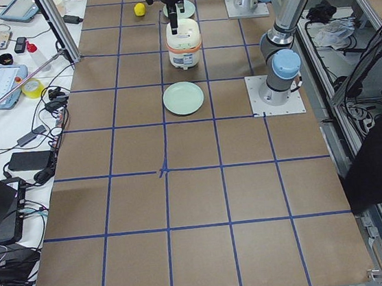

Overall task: Press rice cooker button
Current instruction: 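Press down on the green lid button with the right gripper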

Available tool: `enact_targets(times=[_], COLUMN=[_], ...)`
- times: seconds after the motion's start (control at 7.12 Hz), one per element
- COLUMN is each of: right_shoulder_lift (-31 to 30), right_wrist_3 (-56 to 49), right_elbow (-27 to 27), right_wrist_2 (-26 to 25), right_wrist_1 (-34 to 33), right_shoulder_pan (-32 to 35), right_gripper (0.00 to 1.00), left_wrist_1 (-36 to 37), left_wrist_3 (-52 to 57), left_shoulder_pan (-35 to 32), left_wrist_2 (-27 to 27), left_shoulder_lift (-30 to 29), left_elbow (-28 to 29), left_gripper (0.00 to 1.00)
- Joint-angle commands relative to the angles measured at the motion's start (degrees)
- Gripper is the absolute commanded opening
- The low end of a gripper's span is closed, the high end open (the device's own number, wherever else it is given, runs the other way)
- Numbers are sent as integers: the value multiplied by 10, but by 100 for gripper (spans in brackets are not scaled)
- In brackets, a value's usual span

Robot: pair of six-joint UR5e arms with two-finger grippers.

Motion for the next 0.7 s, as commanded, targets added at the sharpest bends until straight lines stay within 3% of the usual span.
enact_targets(times=[0.0,0.56], right_shoulder_lift=[3,11], right_wrist_3=[1,1], right_elbow=[18,19], right_wrist_2=[1,0], right_wrist_1=[-38,-52], right_shoulder_pan=[8,10], right_gripper=[0,0], left_wrist_1=[0,0], left_wrist_3=[0,0], left_shoulder_pan=[0,0], left_wrist_2=[0,0], left_shoulder_lift=[0,0], left_elbow=[0,0], left_gripper=[100,100])
